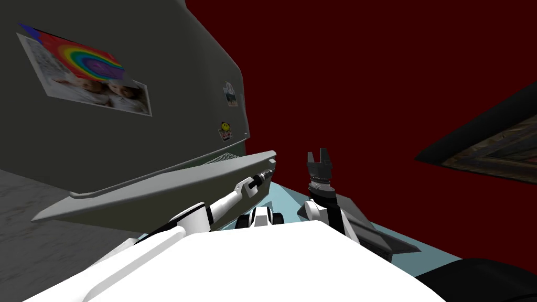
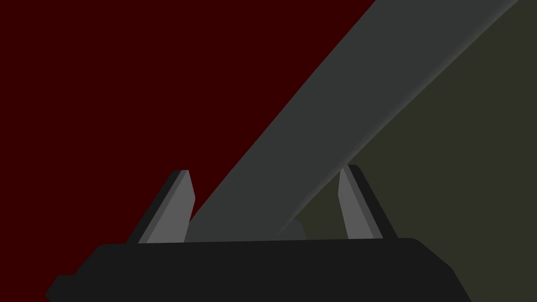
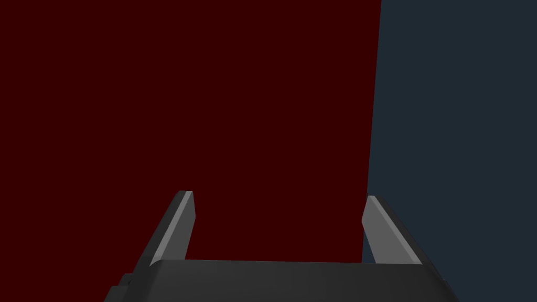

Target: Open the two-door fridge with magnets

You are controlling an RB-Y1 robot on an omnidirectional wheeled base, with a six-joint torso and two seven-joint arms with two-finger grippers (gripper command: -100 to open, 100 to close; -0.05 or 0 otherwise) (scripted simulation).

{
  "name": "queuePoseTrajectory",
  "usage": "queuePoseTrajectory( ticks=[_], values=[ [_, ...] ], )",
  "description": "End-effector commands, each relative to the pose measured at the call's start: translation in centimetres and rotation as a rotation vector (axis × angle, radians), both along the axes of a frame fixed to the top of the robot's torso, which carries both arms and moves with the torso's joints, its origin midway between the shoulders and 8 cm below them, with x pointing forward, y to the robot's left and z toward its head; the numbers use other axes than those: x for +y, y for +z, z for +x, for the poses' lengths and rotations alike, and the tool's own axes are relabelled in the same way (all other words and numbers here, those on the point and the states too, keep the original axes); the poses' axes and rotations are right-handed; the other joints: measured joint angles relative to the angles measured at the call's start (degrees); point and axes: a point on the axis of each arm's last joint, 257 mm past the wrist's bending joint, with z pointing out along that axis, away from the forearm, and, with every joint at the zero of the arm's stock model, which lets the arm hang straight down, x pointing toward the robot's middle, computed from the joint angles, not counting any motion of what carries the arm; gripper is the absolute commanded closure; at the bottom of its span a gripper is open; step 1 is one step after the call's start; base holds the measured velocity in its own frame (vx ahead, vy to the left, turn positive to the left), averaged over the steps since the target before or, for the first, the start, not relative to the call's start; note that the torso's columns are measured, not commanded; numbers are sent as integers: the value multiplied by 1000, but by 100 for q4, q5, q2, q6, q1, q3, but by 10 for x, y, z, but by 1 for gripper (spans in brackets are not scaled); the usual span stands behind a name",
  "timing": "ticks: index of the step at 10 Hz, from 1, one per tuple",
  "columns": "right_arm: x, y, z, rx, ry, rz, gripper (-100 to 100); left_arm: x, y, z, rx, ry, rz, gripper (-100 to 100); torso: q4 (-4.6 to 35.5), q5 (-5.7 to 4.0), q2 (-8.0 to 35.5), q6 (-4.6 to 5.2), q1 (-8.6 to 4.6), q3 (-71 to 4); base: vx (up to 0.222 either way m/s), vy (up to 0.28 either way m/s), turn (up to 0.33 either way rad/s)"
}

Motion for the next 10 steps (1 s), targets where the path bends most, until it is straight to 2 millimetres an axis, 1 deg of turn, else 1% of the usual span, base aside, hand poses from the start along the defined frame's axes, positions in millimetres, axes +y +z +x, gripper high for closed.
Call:
queuePoseTrajectory(
  ticks=[1,2,3,4,6,7,8,10],
  values=[
    [0,0,0,0,0,0,0,-23,-4,-24,18,-49,-14,100,-7,-2,2,9,-12,-2,-67,14,-28],
    [0,0,0,0,0,0,0,-23,-4,-24,18,-49,-14,100,0,-2,-3,11,-15,-5,-44,0,-8],
    [0,0,0,0,0,0,0,-32,-3,-32,23,-69,-16,100,3,-3,1,2,-12,-3,-58,31,5],
    [0,0,0,0,0,0,0,-32,-3,-32,23,-69,-16,100,-9,1,-1,23,-13,-2,-78,38,-13],
    [0,0,0,0,0,0,0,-32,-3,-32,23,-69,-16,100,1,-4,1,-3,-2,-3,-38,4,-12],
    [0,0,0,0,0,0,0,-40,-3,-40,28,-89,-19,100,0,-4,13,-6,3,3,-27,24,-21],
    [0,0,0,0,0,0,0,-40,-3,-40,28,-89,-19,100,-1,1,24,18,-2,11,-44,21,-61],
    [0,0,0,0,0,0,0,-40,-3,-40,28,-89,-19,100,-11,-11,41,3,-15,19,-30,-10,19]
  ],
)
